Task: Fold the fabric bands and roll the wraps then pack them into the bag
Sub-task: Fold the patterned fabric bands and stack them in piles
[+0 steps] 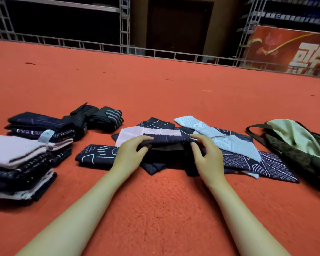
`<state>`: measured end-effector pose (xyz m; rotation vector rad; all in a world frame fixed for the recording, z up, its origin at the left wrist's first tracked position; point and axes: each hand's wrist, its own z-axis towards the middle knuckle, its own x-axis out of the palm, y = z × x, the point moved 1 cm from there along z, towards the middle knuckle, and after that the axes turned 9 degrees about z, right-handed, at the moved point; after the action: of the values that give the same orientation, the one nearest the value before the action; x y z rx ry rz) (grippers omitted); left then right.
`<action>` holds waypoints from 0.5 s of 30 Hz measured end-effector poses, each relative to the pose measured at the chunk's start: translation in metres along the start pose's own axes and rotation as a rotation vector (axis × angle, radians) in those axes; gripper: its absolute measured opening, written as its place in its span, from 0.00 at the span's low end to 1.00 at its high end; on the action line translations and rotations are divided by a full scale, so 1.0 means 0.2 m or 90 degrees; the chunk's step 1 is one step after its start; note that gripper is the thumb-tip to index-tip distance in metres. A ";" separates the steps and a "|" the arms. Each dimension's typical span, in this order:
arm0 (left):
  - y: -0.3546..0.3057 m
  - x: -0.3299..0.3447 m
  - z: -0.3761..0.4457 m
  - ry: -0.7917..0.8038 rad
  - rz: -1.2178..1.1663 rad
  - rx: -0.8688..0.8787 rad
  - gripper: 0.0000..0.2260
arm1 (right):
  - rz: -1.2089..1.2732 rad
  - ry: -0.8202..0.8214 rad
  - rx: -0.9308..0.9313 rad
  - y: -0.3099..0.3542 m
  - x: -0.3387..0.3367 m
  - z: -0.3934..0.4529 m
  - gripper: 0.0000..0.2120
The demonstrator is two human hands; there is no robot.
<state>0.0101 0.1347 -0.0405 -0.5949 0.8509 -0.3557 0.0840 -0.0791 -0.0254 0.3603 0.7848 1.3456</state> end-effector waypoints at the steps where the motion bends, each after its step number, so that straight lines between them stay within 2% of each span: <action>1: -0.02 -0.01 0.00 -0.003 -0.028 -0.008 0.13 | 0.013 -0.013 0.015 0.00 -0.01 0.00 0.09; 6: -0.12 -0.04 -0.01 -0.055 -0.165 -0.039 0.09 | 0.039 0.035 0.149 -0.02 -0.04 0.00 0.18; 8: -0.14 -0.06 -0.01 -0.078 -0.231 -0.052 0.09 | 0.117 0.019 0.197 -0.01 -0.05 0.00 0.19; 12: -0.16 -0.10 -0.02 -0.108 -0.353 -0.102 0.08 | 0.304 -0.086 0.219 0.05 -0.08 0.03 0.13; 15: -0.17 -0.12 -0.02 -0.133 -0.372 -0.110 0.08 | 0.397 -0.111 0.237 0.08 -0.09 0.03 0.08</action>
<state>-0.0101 0.1192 -0.0080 -1.0251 0.4954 -0.7398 0.0754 -0.0923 -0.0051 1.0703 0.8068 1.7097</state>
